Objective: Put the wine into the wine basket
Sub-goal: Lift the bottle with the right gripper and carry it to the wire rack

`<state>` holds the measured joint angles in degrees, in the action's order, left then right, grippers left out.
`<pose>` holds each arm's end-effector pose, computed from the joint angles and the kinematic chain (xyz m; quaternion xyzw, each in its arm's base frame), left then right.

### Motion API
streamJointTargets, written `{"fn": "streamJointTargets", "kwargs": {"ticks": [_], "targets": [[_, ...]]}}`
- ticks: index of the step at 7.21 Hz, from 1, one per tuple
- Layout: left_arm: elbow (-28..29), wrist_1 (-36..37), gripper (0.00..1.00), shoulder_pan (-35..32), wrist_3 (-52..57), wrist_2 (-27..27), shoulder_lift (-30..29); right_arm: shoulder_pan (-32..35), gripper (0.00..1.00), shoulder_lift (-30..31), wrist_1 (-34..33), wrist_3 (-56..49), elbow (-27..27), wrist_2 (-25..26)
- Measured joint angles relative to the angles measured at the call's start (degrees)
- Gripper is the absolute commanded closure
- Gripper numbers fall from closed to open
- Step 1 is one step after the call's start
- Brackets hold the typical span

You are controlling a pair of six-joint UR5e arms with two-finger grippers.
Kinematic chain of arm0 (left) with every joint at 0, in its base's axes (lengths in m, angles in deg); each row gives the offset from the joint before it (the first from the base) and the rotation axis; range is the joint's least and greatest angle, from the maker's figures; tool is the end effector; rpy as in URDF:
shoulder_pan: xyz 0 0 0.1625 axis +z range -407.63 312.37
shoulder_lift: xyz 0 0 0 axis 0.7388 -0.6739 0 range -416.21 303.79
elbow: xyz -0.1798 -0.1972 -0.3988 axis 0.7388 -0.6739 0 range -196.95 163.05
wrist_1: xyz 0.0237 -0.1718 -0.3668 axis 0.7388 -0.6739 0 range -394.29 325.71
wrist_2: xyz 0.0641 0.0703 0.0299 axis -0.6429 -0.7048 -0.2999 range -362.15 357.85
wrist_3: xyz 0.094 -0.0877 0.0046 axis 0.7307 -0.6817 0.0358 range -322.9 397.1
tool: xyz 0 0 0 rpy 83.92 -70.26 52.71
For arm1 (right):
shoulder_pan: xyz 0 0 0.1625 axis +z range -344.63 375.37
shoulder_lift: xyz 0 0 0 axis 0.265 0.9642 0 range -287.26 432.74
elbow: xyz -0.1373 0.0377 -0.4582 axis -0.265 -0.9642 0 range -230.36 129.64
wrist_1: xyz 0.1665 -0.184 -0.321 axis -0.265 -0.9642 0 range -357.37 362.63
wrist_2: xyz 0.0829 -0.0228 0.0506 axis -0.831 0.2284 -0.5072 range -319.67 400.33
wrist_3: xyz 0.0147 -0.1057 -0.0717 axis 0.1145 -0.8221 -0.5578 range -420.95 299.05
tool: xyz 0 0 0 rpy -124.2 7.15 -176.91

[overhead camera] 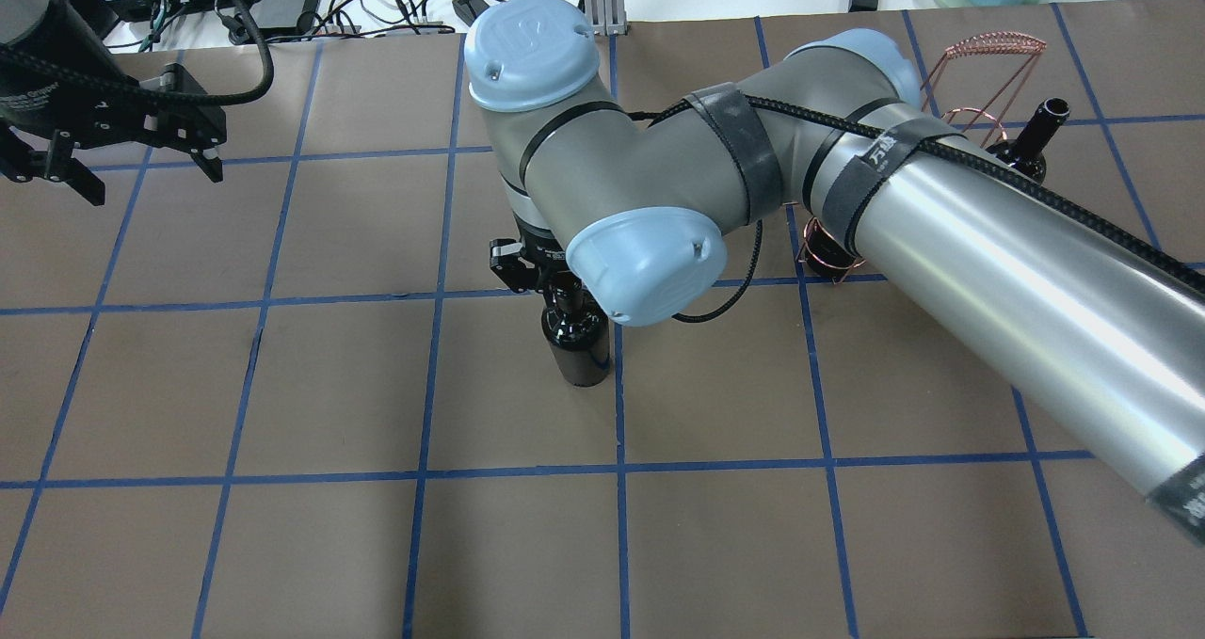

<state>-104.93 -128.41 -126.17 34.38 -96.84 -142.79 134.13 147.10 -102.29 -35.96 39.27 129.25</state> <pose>-0.0299 -0.4708 0.5520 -0.1238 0.9914 -0.0084 0.0417 0.4067 -0.4589 0.3944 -0.0328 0.9994 0.0070 0.0070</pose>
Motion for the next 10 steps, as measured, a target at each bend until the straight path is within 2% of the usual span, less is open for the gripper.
{"fn": "streamJointTargets", "kwargs": {"ticks": [1, 2, 4, 6, 8, 9, 10], "targets": [[0.0, -0.2, 0.0, 0.08, 0.05, -0.01, 0.0, -0.01, 0.75, 0.0, -0.16, -0.19, -0.02, -0.21], [0.0, -0.32, 0.0, 0.11, 0.07, 0.01, 0.0, -0.02, 0.9, 0.0, -0.23, -0.34, -0.01, -0.24], [0.0, -0.38, 0.0, 0.13, 0.08, 0.03, 0.01, -0.02, 1.0, -0.01, -0.22, -0.47, -0.04, -0.32], [0.0, -0.37, 0.0, 0.2, 0.08, 0.03, 0.01, -0.27, 1.0, 0.07, 0.03, -0.47, -0.41, -0.74], [-0.02, -0.37, 0.0, 0.18, 0.08, 0.03, 0.03, -4.12, 1.0, 1.37, 4.38, -0.91, -2.43, -4.51], [-0.06, -0.44, 0.0, 0.15, 0.08, 0.03, 0.05, -6.87, 1.0, 3.28, 8.46, -3.22, -3.97, -3.44], [-0.1, -0.48, 0.0, 0.15, 0.08, 0.03, 0.03, -9.7, 1.0, 5.92, 11.53, -7.64, -4.93, 0.89]]}}
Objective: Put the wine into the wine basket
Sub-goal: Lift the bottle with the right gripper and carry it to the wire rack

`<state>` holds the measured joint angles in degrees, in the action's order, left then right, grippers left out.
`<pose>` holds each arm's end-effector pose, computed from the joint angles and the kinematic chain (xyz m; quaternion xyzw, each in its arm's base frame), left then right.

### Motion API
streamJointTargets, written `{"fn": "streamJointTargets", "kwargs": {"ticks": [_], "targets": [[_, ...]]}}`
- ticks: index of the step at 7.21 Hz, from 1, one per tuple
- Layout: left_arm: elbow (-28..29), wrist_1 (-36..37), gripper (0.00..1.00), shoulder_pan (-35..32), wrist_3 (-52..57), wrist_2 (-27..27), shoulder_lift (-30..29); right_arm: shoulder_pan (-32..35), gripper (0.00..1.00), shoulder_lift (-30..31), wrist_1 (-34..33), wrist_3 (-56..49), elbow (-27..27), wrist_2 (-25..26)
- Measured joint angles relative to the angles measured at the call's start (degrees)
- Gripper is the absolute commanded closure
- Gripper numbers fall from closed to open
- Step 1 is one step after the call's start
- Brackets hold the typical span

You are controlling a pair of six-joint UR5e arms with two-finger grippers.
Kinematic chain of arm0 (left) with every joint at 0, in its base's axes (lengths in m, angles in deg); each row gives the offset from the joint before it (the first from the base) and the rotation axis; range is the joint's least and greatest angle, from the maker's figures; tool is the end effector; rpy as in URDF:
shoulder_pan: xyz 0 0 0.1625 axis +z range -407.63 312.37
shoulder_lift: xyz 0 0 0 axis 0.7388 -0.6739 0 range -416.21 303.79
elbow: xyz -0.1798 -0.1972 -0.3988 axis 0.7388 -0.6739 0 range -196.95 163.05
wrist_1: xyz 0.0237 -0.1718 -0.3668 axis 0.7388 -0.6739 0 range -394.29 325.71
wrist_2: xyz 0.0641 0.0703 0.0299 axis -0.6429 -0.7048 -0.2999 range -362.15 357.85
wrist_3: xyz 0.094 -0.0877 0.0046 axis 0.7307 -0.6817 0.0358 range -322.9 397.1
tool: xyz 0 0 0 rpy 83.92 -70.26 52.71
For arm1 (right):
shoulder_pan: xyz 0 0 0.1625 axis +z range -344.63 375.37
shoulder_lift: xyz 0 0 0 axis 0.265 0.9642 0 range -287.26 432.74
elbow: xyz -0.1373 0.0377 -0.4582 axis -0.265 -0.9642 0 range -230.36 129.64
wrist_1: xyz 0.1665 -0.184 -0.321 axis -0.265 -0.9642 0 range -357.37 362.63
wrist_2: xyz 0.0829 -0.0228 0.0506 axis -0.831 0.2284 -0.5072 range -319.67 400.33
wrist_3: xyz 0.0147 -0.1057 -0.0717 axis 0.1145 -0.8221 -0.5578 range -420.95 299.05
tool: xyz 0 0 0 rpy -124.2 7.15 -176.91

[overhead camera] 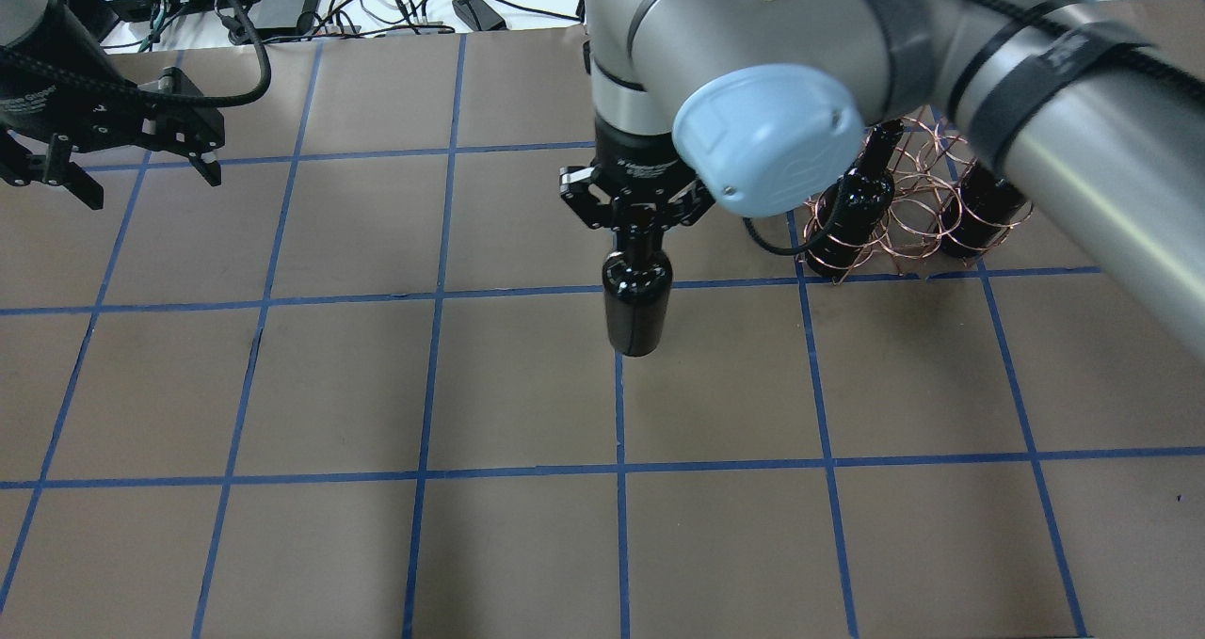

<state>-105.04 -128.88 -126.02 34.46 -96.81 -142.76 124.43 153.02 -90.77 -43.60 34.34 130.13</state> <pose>-0.0290 -0.4695 0.5505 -0.1242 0.9914 -0.0035 0.0411 0.3095 -0.4861 0.4755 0.0149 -0.9998 -0.0090 0.0012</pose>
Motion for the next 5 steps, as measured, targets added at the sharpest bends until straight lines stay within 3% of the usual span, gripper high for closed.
{"fn": "streamJointTargets", "kwargs": {"ticks": [1, 5], "targets": [[-0.04, -0.06, 0.0, 0.0, 0.0, 0.0, 0.0, -3.79, 1.0, 2.59, 2.0, -3.88, -0.48, 3.46], [-0.27, -0.68, 0.0, -0.01, 0.0, 0.0, 0.06, -20.4, 1.0, 9.87, 9.23, -17.83, -1.57, 7.24]]}}
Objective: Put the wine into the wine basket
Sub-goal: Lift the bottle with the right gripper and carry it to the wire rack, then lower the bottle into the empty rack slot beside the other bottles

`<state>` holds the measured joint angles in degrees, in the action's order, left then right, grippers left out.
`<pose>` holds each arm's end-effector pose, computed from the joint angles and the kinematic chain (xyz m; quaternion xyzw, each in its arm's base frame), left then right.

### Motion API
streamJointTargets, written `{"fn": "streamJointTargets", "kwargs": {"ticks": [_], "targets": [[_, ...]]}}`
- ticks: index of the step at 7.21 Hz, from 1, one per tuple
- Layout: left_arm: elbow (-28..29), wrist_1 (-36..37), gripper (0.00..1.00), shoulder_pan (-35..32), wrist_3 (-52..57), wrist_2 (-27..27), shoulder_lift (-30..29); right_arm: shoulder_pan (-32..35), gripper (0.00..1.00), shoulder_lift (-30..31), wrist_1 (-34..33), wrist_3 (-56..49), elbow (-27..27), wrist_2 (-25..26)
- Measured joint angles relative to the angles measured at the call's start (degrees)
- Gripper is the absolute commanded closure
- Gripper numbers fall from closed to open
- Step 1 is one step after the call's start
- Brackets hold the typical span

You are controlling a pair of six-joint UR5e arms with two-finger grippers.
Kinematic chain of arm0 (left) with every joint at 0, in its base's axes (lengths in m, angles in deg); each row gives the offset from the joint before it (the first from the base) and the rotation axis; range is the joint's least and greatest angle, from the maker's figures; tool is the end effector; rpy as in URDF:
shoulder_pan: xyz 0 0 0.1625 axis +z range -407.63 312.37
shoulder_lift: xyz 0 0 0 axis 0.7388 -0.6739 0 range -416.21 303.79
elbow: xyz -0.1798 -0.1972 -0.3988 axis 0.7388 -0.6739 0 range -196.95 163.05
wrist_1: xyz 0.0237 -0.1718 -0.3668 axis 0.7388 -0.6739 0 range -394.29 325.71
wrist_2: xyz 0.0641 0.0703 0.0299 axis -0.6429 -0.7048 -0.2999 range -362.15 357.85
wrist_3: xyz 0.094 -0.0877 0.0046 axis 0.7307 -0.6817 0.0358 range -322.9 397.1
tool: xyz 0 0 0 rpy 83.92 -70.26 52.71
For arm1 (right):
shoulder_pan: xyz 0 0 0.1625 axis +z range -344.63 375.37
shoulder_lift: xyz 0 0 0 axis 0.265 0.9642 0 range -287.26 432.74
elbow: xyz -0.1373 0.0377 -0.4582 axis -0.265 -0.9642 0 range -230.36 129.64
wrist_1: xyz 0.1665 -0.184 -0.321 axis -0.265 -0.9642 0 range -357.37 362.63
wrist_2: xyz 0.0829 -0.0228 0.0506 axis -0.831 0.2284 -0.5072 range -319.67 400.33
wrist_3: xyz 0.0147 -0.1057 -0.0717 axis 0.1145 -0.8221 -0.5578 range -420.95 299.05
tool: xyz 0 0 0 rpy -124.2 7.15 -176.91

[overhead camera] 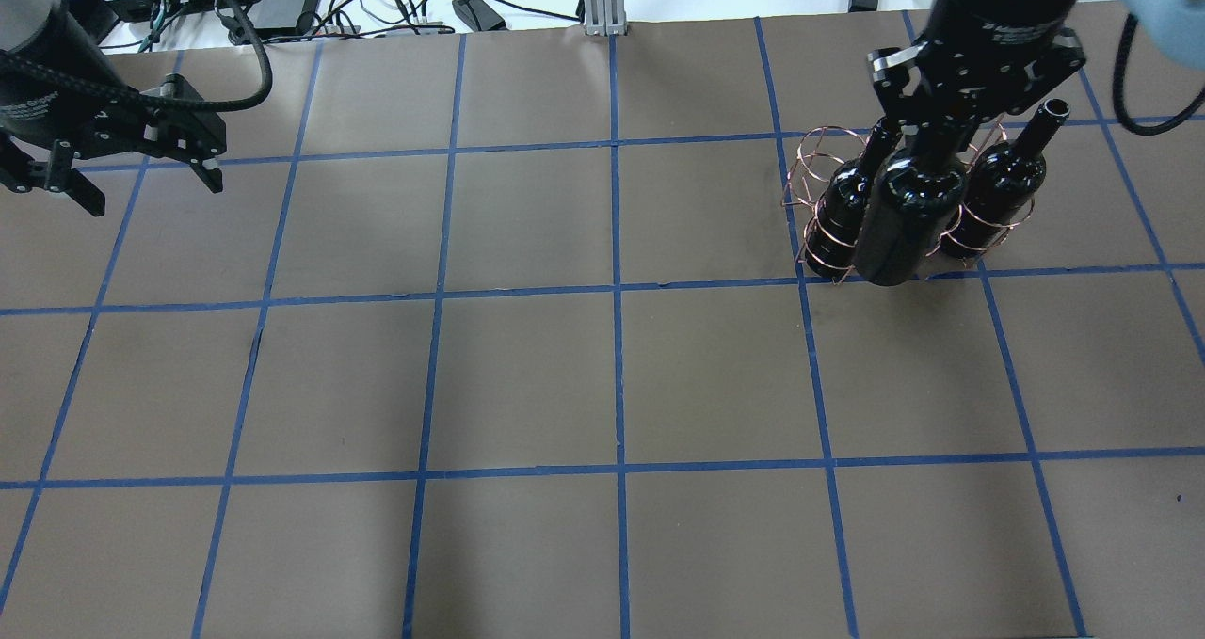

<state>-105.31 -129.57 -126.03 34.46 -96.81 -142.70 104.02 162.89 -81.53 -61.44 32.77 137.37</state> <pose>-0.0295 -0.4672 0.5475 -0.1238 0.9915 0.0043 0.0405 0.1062 -0.4840 0.5636 -0.0082 -0.9980 0.0093 0.0616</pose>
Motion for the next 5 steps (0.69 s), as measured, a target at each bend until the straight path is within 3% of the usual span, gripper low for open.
{"fn": "streamJointTargets", "kwargs": {"ticks": [3, 5], "targets": [[-0.06, -0.12, 0.0, -0.04, 0.0, 0.12, 0.0, -9.07, 1.0, -0.66, -2.69, -8.49, -1.16, -1.39], [-0.06, -0.69, 0.0, 0.02, 0.0, 0.07, -0.03, -10.68, 1.0, -3.23, -5.75, -9.69, -1.78, -3.63]]}}
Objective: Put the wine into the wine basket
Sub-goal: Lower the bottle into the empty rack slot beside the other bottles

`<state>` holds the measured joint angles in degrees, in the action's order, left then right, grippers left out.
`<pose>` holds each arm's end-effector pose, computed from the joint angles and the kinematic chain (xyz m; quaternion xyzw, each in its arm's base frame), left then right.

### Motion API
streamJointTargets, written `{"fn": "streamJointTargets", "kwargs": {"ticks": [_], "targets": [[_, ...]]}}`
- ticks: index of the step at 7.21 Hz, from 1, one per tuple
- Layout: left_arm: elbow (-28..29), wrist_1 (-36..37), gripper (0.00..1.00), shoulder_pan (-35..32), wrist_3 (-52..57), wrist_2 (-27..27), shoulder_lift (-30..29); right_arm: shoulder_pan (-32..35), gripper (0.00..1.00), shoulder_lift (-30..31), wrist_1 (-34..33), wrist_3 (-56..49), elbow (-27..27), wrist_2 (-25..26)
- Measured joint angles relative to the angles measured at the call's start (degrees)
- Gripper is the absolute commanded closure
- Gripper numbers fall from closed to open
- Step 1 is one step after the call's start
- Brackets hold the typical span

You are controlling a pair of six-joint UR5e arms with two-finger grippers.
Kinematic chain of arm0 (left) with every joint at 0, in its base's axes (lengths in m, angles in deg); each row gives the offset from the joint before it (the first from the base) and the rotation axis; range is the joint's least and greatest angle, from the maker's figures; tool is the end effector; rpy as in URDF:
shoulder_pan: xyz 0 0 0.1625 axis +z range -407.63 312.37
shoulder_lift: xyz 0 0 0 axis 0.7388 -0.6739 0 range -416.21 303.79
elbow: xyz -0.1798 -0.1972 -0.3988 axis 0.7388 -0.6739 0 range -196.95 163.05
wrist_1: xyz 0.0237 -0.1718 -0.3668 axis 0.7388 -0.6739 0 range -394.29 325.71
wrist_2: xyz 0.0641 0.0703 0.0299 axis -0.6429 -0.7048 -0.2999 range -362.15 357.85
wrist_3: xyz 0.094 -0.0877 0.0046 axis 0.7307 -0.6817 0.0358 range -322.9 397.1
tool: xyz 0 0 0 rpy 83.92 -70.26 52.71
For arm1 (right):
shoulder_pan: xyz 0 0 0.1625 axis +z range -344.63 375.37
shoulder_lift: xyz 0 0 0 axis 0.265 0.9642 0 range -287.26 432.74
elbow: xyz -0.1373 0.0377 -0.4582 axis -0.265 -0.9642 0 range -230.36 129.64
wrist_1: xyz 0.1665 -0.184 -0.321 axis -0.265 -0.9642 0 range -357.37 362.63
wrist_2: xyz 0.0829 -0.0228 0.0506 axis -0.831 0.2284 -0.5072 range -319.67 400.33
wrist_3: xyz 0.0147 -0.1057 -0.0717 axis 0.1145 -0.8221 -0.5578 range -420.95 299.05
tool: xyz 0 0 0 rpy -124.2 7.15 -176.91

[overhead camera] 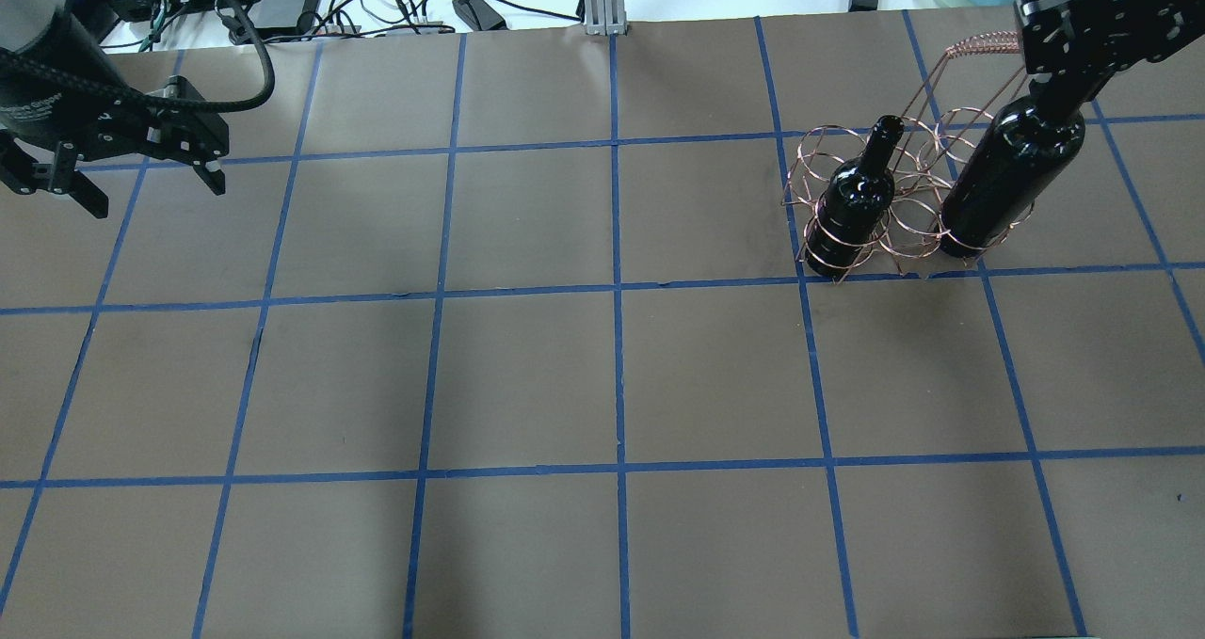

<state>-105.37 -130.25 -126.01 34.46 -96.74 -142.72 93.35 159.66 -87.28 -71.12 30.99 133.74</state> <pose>-0.0298 -0.4658 0.5456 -0.1237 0.9915 0.0109 0.0393 0.0149 -0.5335 0.5605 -0.0176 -0.9983 0.0411 0.0384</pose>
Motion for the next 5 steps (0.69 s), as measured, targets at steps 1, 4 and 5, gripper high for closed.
{"fn": "streamJointTargets", "kwargs": {"ticks": [1, 4, 5], "targets": [[0.0, -0.15, 0.0, 0.03, 0.0, -0.09, -0.01, -0.13, 1.0, -1.6, -0.62, -0.03, -0.79, -0.76], [0.0, -0.21, 0.0, 0.21, 0.0, -0.04, -0.01, -0.15, 1.0, -4.43, -2.07, 0.42, -1.99, -2.41], [0.0, -0.19, 0.0, 0.26, 0.0, 0.0, -0.01, -0.09, 1.0, -5.2, -2.67, 0.46, -1.99, -2.74]]}}
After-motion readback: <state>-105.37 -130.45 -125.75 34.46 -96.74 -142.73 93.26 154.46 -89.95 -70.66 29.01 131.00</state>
